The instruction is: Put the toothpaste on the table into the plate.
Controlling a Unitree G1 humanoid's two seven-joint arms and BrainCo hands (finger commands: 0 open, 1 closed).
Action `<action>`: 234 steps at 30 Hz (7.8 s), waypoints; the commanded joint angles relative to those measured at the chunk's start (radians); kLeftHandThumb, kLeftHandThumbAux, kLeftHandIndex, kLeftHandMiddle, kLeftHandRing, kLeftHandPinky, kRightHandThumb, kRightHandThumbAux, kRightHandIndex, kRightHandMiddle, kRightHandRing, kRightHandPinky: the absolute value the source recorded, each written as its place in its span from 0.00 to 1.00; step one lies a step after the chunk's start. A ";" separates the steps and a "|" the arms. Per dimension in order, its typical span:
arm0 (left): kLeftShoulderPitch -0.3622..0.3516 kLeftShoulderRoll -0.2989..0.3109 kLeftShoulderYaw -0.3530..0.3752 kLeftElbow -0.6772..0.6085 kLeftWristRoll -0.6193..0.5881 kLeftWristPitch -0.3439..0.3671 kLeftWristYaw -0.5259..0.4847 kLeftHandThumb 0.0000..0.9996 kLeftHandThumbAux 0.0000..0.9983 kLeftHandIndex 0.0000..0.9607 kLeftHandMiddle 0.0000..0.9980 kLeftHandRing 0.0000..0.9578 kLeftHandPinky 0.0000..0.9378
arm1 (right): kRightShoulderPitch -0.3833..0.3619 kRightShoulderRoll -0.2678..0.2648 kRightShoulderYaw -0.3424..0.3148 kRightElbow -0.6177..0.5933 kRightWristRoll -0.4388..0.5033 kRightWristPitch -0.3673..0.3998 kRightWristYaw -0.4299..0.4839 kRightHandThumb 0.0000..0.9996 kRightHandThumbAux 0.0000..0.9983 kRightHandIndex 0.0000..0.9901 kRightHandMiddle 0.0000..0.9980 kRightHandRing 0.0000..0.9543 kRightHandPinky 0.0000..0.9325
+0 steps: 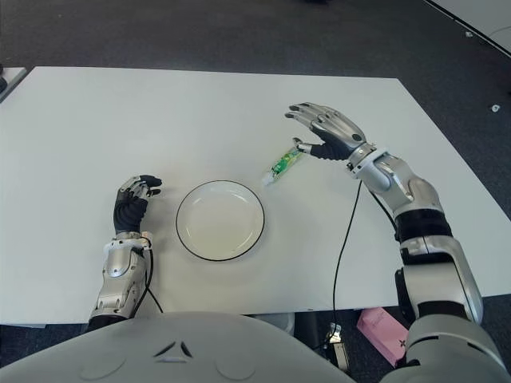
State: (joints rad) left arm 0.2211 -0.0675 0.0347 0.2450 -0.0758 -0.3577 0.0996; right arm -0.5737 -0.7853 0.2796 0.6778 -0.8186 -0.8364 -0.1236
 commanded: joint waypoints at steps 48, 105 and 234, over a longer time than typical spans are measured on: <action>0.088 -0.048 -0.020 -0.024 -0.001 0.039 0.037 0.71 0.73 0.44 0.43 0.39 0.39 | -0.457 0.097 0.766 0.554 -0.582 0.055 -0.701 0.49 0.17 0.00 0.00 0.00 0.00; 0.229 -0.065 -0.009 -0.107 -0.038 0.014 0.065 0.71 0.72 0.44 0.46 0.44 0.44 | -0.319 0.306 0.763 0.720 -0.416 0.369 -0.333 0.61 0.13 0.00 0.00 0.00 0.00; 0.226 -0.060 -0.022 -0.147 -0.019 0.028 0.056 0.71 0.73 0.44 0.47 0.45 0.43 | -0.048 0.339 -0.006 0.346 0.411 0.177 0.065 0.85 0.67 0.42 0.58 0.80 0.78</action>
State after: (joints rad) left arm 0.4508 -0.0917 0.0198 0.0551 -0.1002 -0.3668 0.1487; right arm -0.6526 -0.4498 0.2982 1.1195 -0.4500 -0.6313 -0.0823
